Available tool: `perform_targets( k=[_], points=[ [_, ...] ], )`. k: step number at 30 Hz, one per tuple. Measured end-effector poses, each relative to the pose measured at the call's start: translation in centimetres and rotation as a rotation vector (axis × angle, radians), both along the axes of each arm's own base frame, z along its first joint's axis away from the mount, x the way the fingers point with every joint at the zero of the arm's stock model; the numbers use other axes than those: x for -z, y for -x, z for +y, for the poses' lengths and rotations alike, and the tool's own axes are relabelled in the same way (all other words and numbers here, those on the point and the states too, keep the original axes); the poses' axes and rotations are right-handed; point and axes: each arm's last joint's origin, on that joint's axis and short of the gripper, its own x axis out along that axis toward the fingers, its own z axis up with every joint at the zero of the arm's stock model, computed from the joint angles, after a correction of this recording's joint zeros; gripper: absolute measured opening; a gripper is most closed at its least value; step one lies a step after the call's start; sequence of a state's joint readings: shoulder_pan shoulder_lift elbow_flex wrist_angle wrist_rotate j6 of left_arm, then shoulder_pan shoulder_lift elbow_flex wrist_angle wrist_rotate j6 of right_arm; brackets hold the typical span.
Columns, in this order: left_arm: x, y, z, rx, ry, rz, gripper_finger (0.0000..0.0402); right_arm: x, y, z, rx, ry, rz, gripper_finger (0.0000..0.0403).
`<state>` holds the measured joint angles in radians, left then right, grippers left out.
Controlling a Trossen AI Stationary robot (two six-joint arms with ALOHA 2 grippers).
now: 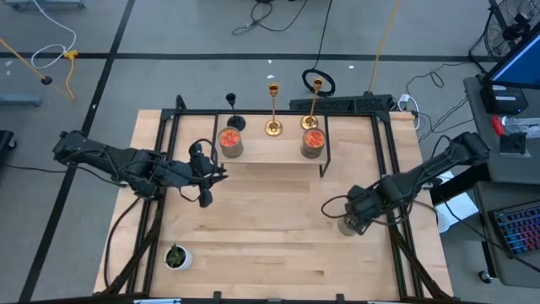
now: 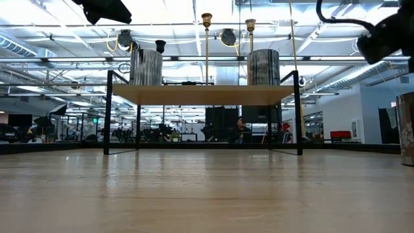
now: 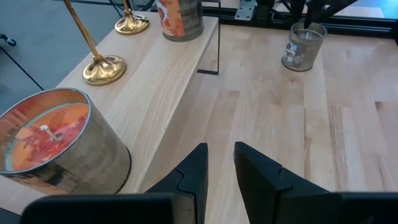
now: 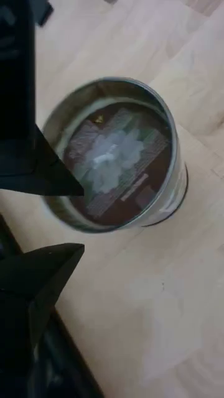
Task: Pick & Place candle stick holders
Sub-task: Put the brown scented candle on the shelf aligned with the gold candle holder
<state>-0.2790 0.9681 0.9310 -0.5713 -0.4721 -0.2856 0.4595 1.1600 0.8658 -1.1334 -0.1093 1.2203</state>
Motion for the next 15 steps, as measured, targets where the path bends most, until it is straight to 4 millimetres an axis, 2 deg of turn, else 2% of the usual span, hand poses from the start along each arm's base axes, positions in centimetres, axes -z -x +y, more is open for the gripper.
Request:
perform_targets(
  k=[7,9,15],
  points=[
    [0.00,0.00,0.00,0.001,-0.001,0.000,0.0085,0.89,0.18,-0.11,0.054,0.007,0.014,0.0121],
    [0.00,-0.01,0.00,0.001,-0.001,0.001,0.0085,0.89,0.11,-0.06,0.052,-0.002,0.008,0.0102],
    [0.00,-0.01,0.00,0.000,-0.002,0.001,0.0085,0.85,-0.10,0.08,0.046,-0.031,-0.008,0.0010]
  ],
)
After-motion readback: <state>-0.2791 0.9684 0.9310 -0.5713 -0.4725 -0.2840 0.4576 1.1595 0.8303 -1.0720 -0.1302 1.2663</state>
